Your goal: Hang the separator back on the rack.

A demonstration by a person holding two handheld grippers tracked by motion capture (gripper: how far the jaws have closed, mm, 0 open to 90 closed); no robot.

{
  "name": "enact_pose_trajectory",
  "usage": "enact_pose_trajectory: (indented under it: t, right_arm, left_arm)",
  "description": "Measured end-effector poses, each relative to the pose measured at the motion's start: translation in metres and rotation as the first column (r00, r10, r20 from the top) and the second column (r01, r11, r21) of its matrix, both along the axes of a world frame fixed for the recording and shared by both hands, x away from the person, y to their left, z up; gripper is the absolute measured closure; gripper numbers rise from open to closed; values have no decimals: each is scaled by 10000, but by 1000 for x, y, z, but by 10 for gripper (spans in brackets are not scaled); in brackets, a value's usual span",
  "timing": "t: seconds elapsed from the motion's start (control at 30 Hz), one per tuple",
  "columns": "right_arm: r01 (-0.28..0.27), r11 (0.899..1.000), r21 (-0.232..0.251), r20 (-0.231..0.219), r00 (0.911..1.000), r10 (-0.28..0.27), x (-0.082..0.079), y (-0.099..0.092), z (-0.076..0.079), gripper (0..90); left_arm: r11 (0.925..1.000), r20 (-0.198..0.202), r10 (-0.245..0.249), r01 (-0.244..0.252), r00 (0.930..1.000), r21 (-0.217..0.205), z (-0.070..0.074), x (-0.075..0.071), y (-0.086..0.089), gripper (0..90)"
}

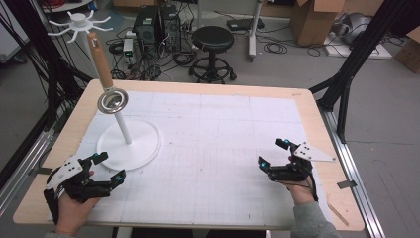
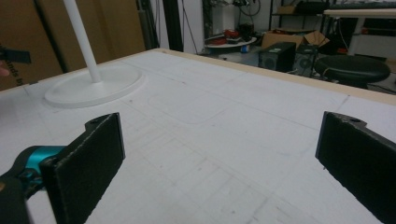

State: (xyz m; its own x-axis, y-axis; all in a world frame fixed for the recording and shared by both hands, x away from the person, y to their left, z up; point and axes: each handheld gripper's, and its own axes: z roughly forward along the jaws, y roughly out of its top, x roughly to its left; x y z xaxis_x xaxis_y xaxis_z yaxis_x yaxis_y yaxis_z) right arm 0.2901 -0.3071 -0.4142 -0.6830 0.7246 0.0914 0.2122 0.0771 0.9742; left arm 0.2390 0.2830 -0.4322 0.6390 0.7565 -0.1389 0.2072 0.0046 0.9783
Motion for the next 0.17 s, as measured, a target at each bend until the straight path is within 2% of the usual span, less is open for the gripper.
enact_pose_trajectory:
  t: [0.17]
  right_arm:
    - [37,10000,-56,-115,9999,-37,2,-2,-3,4]
  left_arm:
    - [10000,39,92,-92,9999,-23,1,0,0,37]
